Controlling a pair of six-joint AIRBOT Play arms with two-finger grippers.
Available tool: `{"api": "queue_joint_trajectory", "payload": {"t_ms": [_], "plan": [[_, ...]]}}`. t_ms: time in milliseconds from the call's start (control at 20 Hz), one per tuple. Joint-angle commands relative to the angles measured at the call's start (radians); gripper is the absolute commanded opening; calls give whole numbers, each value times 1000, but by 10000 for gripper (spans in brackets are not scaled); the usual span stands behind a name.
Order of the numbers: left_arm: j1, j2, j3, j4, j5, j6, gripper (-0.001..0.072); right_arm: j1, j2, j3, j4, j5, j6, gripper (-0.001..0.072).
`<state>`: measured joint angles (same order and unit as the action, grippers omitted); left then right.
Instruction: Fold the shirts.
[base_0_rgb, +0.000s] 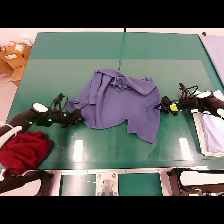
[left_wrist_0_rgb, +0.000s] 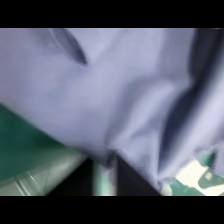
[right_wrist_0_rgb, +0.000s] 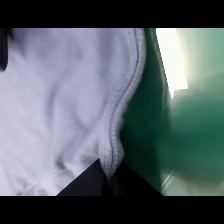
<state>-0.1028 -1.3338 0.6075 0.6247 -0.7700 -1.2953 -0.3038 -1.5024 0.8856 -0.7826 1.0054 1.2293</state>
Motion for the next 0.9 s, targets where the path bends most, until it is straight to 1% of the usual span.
{"api": "queue_joint_trajectory", "payload": {"t_ms": [0,100,200,300,400,550,650,750,850], "plan": [[-26,-24,32,-30,32,34,19,1,23,14,16,47,1,20],[-26,23,123,36,-37,38,17,0,78,52,23,86,13,20],[-26,105,259,144,-134,2,18,-11,181,142,39,144,29,20],[-26,219,450,247,-243,-39,18,-31,317,264,70,174,51,19],[-26,328,697,319,-335,-40,18,-63,472,404,77,169,80,19],[-26,424,1057,362,-406,-40,18,-140,679,617,76,114,106,20],[-26,441,1273,371,-447,-40,18,-193,793,737,73,34,124,20],[-26,441,1449,371,-487,-39,18,-213,863,810,58,-32,156,20],[-26,441,1535,371,-502,-38,19,-213,901,853,56,-62,159,20]]}}
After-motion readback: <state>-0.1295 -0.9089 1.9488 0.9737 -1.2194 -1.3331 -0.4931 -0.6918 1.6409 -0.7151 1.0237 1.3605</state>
